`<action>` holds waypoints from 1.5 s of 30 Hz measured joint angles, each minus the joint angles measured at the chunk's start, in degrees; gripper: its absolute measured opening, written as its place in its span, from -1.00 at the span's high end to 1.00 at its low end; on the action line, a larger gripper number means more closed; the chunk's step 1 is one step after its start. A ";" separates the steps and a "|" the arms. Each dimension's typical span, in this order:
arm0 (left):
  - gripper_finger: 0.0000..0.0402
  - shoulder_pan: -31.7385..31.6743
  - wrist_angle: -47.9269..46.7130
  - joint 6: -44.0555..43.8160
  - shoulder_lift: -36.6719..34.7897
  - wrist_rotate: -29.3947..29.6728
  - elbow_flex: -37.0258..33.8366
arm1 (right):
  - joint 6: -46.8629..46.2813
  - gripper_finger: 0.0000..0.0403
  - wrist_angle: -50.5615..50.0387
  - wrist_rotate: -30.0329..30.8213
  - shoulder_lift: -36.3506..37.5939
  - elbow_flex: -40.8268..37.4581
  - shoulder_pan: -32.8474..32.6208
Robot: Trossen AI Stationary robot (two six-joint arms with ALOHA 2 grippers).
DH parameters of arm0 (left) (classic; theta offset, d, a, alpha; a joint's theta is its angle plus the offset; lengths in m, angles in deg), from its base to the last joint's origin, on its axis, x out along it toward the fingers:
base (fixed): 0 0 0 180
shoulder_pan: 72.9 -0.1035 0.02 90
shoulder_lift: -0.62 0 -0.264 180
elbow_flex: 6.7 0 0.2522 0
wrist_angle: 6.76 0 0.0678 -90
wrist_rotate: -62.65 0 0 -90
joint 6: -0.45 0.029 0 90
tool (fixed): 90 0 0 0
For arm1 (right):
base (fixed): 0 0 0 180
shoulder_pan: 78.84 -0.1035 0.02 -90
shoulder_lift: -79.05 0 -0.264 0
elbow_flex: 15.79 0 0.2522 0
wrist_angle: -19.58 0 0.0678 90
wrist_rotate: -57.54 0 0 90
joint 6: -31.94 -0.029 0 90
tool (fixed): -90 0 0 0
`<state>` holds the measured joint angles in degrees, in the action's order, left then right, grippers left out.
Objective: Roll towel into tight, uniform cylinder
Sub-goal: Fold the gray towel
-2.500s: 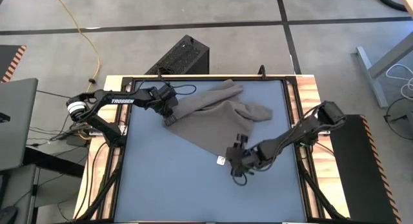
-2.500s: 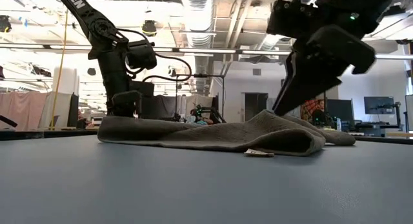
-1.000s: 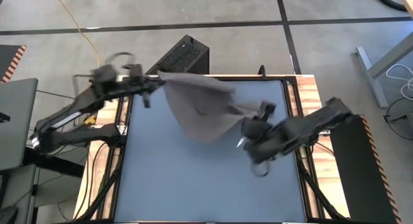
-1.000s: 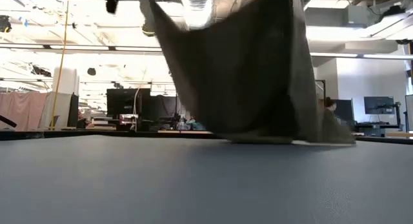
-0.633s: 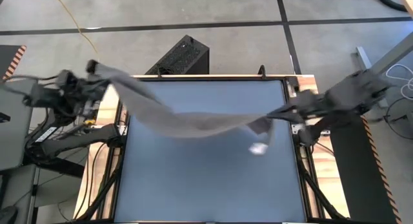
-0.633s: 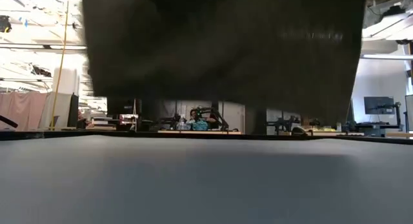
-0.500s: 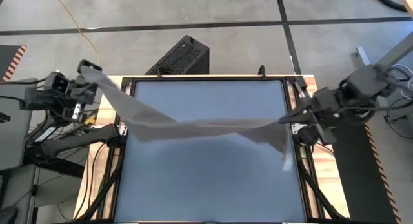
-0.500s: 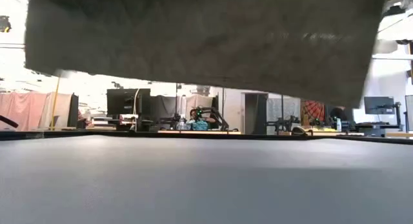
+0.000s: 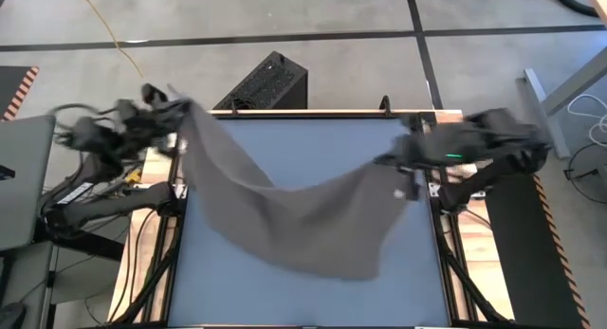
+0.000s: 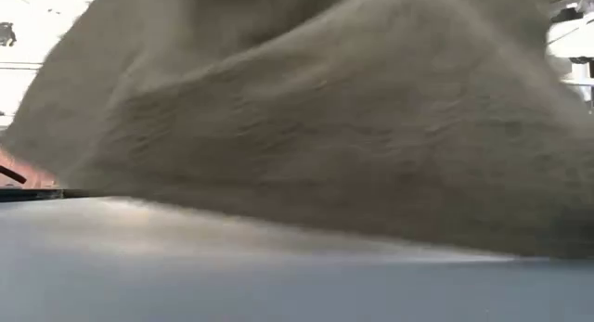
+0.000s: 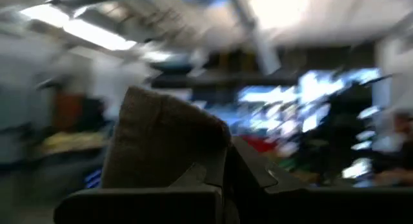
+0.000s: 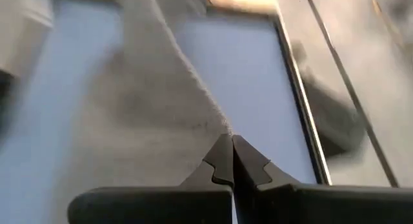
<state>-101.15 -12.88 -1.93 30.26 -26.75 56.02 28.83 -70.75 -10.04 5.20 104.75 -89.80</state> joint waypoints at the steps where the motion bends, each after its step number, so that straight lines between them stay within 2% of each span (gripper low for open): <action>1: 1.00 0.00 -0.36 1.75 0.58 3.09 -1.19 | -0.40 0.94 -0.31 0.10 0.31 -3.11 2.72; 5: 1.00 -0.42 -0.50 8.65 3.20 16.33 -6.06 | -1.93 0.94 0.27 0.09 2.45 -16.19 14.76; 7: 1.00 -1.36 -0.26 10.01 5.01 20.44 -8.32 | -2.44 0.94 2.00 0.02 2.77 -22.57 20.38; 12: 1.00 -5.26 1.43 10.22 10.49 23.90 -12.93 | -0.37 0.94 7.85 -1.55 2.56 -33.01 29.95; 17: 1.00 -10.63 5.99 8.65 16.00 21.99 -15.46 | -0.76 0.94 8.93 -0.07 2.17 -34.60 33.62; 19: 1.00 -12.61 5.96 7.28 17.88 19.15 -15.46 | -2.61 0.94 9.58 -0.42 2.37 -34.60 33.03; 23: 1.00 -15.06 3.10 5.19 20.79 15.05 -15.44 | -7.89 0.94 11.61 -6.38 2.34 -36.28 27.68; 26: 1.00 -16.02 -0.77 5.20 21.82 14.61 -15.44 | -12.81 0.94 14.97 -10.15 2.13 -41.36 21.67; 30: 1.00 -16.63 -6.74 4.92 21.91 13.52 -15.44 | -21.21 0.94 21.33 -10.65 1.41 -50.00 13.77; 36: 1.00 -16.61 -11.04 4.82 21.93 13.60 -15.44 | -31.88 0.94 37.07 -12.88 -0.35 -58.40 3.86; 40: 1.00 -16.60 -11.30 4.05 21.93 13.55 -15.44 | -36.75 0.94 40.19 -12.92 -2.69 -59.15 0.51; 45: 1.00 -16.61 -13.29 4.08 21.68 13.58 -15.44 | -37.59 0.94 41.11 -15.58 -5.85 -59.14 -1.10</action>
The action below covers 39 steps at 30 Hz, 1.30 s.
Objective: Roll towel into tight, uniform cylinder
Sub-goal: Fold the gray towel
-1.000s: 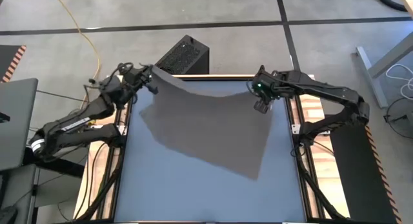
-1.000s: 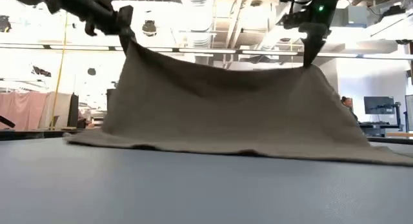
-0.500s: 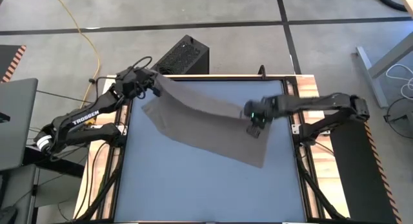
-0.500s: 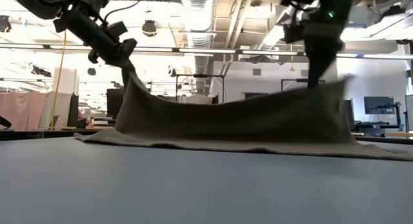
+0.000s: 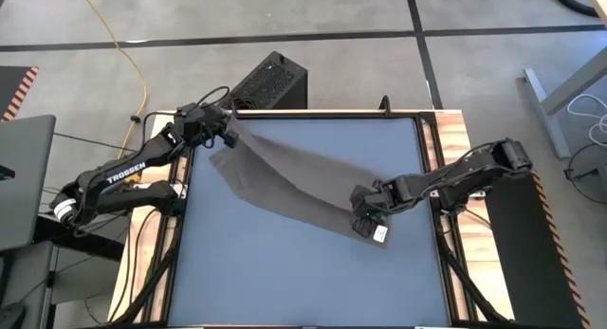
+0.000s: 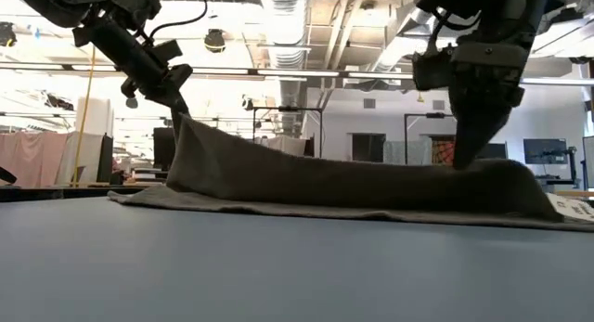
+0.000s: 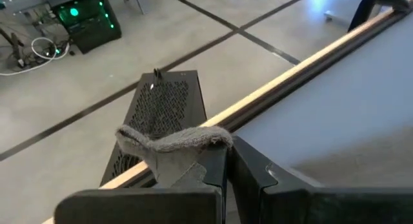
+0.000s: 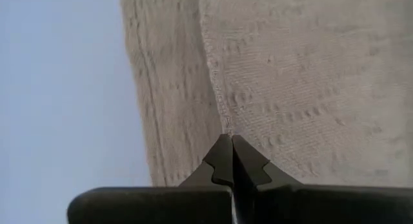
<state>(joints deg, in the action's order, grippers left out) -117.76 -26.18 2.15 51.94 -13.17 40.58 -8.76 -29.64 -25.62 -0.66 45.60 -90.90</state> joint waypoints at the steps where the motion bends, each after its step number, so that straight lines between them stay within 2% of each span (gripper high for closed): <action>1: 1.00 0.00 -0.45 0.02 -0.04 -0.03 0.00 | 0.02 0.94 0.30 -1.20 -0.54 0.00 0.09; 8: 1.00 -0.02 -6.61 -0.67 -0.34 -0.14 0.04 | 1.17 0.87 1.58 -7.27 -3.08 0.52 0.19; 13: 1.00 -0.02 -7.71 -0.69 -0.43 -0.61 1.32 | 2.58 0.89 -2.93 -11.83 -2.11 4.96 0.08; 16: 1.00 -0.02 -10.77 -0.73 -0.54 -4.19 2.62 | 2.20 0.92 -6.90 -12.38 -1.88 8.18 -0.76; 20: 1.00 -0.01 -15.70 -2.44 -0.50 -11.70 2.80 | 2.11 0.91 -4.19 -16.26 -2.12 9.18 -2.77; 26: 1.00 1.29 -19.30 -4.33 -0.32 -11.99 2.80 | 2.11 0.89 -1.64 -14.26 -4.99 9.20 -4.71; 29: 1.00 2.25 -19.52 -4.54 -0.32 -12.74 2.80 | 2.16 0.81 -0.93 -15.07 -7.54 9.20 -5.14; 33: 1.00 3.32 -19.72 -5.48 -0.32 -12.46 2.78 | 1.87 0.62 -0.54 -20.11 -10.11 9.18 -5.42; 36: 1.00 3.82 -20.53 -5.99 -0.32 -12.42 2.78 | 1.72 0.46 -1.07 -23.05 -10.50 9.18 -5.44; 39: 1.00 4.27 -22.04 -6.74 -0.32 -12.40 2.78 | 2.32 0.31 -2.30 -23.20 -9.42 9.18 -5.44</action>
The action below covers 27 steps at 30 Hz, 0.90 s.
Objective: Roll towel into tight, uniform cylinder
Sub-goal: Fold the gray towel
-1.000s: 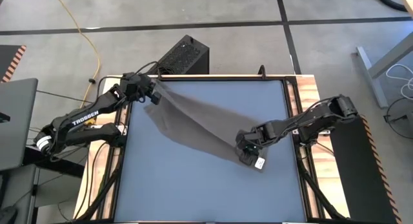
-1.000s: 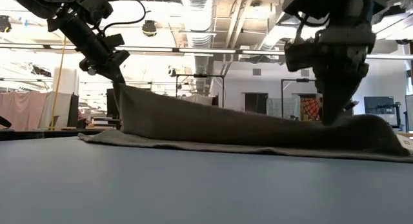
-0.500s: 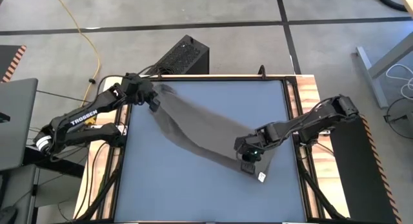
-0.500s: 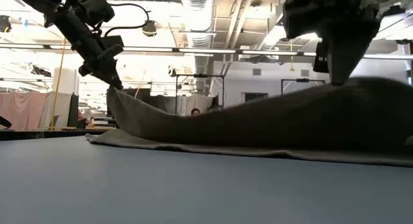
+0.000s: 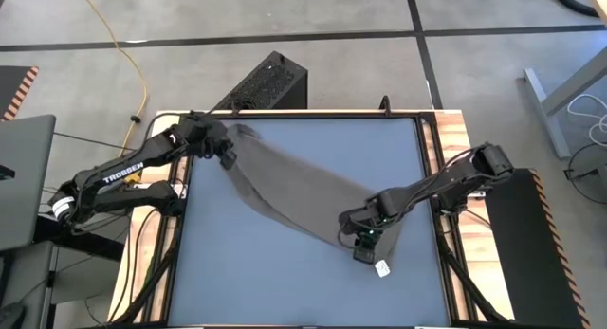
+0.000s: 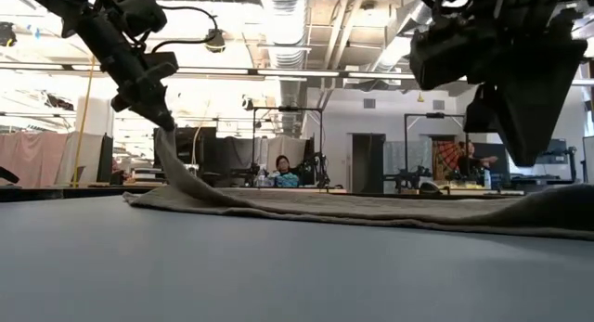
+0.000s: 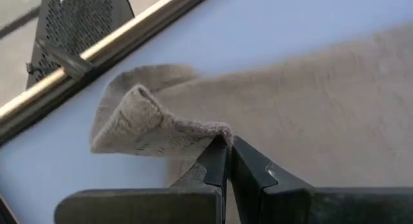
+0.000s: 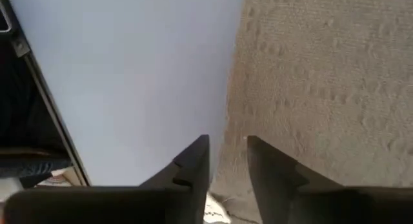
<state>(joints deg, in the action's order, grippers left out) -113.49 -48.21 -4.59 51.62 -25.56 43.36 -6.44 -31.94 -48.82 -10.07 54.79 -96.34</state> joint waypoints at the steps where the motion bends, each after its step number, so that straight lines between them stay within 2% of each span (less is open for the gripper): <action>1: 1.00 0.10 -0.43 -0.25 0.00 0.00 0.00 | 0.68 0.27 -0.68 0.18 0.58 0.00 -0.01; 6: 1.00 0.89 -3.42 -1.55 0.00 0.14 -0.02 | 2.86 0.13 -4.78 6.14 1.77 -0.55 -0.59; 11: 1.00 1.60 -5.09 -3.15 0.00 0.42 -0.41 | 2.56 0.14 -1.52 6.13 1.64 -5.62 -0.42; 18: 0.99 1.98 -4.44 -6.62 0.01 1.17 -4.65 | -1.52 0.19 1.23 6.76 1.64 -12.48 -0.54; 22: 0.90 1.96 -4.76 -8.23 0.02 2.54 -5.60 | -3.10 0.19 -0.31 6.92 1.82 -13.66 -0.55; 27: 0.73 1.96 -4.77 -8.39 0.02 1.46 -5.62 | -6.79 0.19 -3.44 5.45 2.07 -13.81 -0.50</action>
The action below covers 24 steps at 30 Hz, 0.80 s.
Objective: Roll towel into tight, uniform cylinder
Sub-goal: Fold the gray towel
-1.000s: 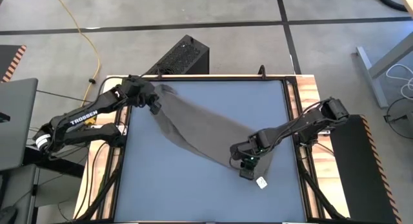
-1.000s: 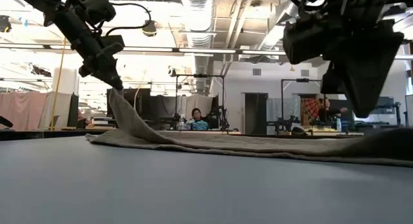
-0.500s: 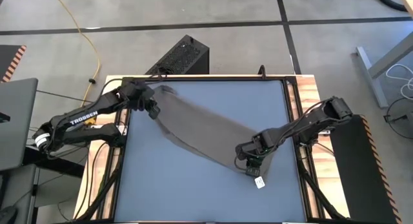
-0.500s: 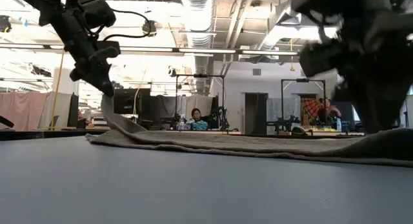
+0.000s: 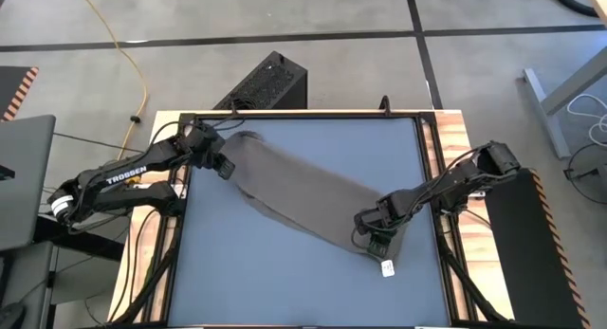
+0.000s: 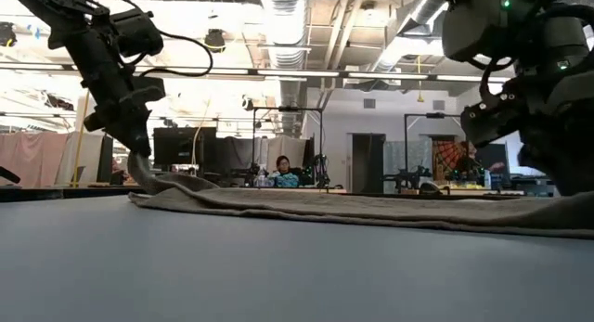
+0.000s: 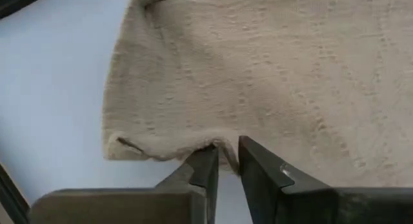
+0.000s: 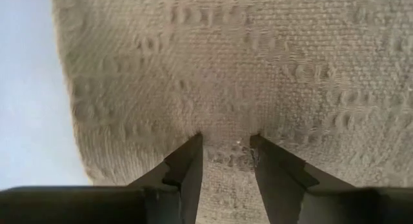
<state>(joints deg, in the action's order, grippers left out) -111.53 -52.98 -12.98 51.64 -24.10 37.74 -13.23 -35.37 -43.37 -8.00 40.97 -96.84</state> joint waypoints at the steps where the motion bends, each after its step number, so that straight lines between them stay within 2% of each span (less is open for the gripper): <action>1: 0.70 0.00 0.04 0.18 -0.02 -0.20 0.00 | -0.64 0.19 -0.26 -0.58 -0.02 0.02 0.02; 7: 0.59 0.00 3.83 1.52 -0.02 -1.15 0.01 | -1.94 0.19 -1.41 -0.91 0.07 0.39 0.07; 14: 0.58 0.00 10.49 4.53 -0.02 -1.42 3.05 | -1.58 0.19 -10.34 5.62 1.68 6.13 0.38; 19: 0.58 0.00 11.62 7.39 -0.04 -1.42 6.77 | -2.45 0.19 -12.28 6.86 5.24 7.75 0.34; 22: 0.58 0.00 13.24 10.17 -0.02 -1.92 7.72 | -3.85 0.19 -13.02 10.54 7.10 7.76 0.35; 24: 0.58 0.02 17.50 11.34 1.16 -4.95 7.67 | -3.89 0.19 -13.04 14.57 8.18 7.76 0.41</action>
<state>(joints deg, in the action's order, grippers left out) -111.51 -35.48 -1.63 52.81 -29.05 45.41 -17.12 -48.42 -28.80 0.18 48.73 -96.43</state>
